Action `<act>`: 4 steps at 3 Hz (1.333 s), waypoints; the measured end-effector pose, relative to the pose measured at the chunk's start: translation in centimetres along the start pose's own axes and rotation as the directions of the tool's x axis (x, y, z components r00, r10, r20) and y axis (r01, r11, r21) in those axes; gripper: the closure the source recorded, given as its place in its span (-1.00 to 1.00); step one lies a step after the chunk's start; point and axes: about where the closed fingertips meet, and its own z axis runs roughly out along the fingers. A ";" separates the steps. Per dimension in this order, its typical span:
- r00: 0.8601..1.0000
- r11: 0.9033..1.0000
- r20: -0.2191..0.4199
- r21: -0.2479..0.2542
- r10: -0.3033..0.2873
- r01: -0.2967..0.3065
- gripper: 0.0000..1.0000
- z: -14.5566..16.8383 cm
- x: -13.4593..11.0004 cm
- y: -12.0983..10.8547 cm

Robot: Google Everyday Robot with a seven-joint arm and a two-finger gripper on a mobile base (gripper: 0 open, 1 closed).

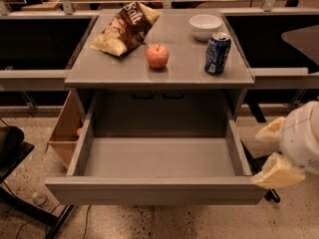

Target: Close top drawer

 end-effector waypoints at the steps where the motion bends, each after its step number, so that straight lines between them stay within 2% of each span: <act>1: 0.997 0.997 -0.063 -0.062 0.035 -0.039 0.31 6.7 2.5 4.3; 2: 0.993 0.985 -0.105 -0.156 0.056 -0.072 0.78 14.3 5.0 8.8; 3: 0.994 0.983 -0.090 -0.169 0.058 -0.073 1.00 19.3 6.0 10.3; 4: 0.997 0.989 -0.036 -0.127 0.065 -0.069 1.00 22.6 6.3 9.6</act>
Offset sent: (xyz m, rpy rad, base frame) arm -0.0629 0.0178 -0.2876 -0.0166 0.3233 -0.0526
